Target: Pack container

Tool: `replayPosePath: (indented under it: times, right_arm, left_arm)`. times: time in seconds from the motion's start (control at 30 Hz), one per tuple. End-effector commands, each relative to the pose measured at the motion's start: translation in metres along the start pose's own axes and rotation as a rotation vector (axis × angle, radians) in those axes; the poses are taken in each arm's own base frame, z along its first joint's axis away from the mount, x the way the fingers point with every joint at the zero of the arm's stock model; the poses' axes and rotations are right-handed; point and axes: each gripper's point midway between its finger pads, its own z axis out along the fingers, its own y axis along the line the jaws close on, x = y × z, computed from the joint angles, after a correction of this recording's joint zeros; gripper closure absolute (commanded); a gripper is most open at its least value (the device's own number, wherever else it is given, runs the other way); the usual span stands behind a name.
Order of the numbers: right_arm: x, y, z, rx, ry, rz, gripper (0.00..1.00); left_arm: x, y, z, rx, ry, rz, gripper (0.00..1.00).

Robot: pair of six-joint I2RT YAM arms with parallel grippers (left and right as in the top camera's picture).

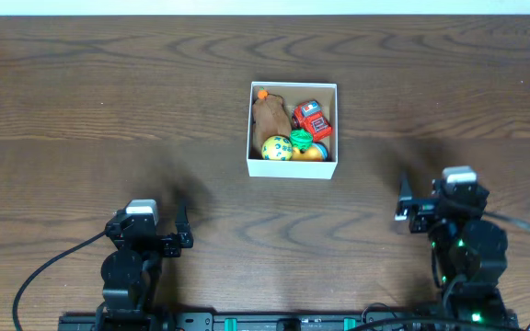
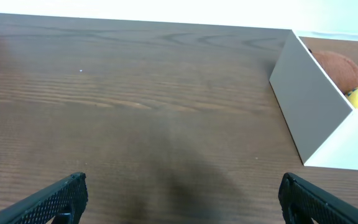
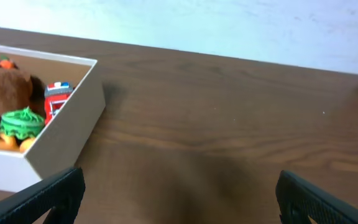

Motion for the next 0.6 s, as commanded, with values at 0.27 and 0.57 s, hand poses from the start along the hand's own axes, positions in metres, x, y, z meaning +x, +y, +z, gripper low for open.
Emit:
replayPosePath:
  times: [0.27, 0.57]
  right_arm:
    - [0.027, 0.007, -0.008, -0.020, -0.095, -0.042, 0.01]
    - [0.034, 0.011, -0.007, -0.035, -0.140, -0.042, 0.01]
  left_arm:
    - [0.009, 0.000, 0.003, 0.005, 0.018, -0.010, 0.02]
    - [0.009, 0.000, 0.003, 0.005, 0.018, -0.010, 0.02]
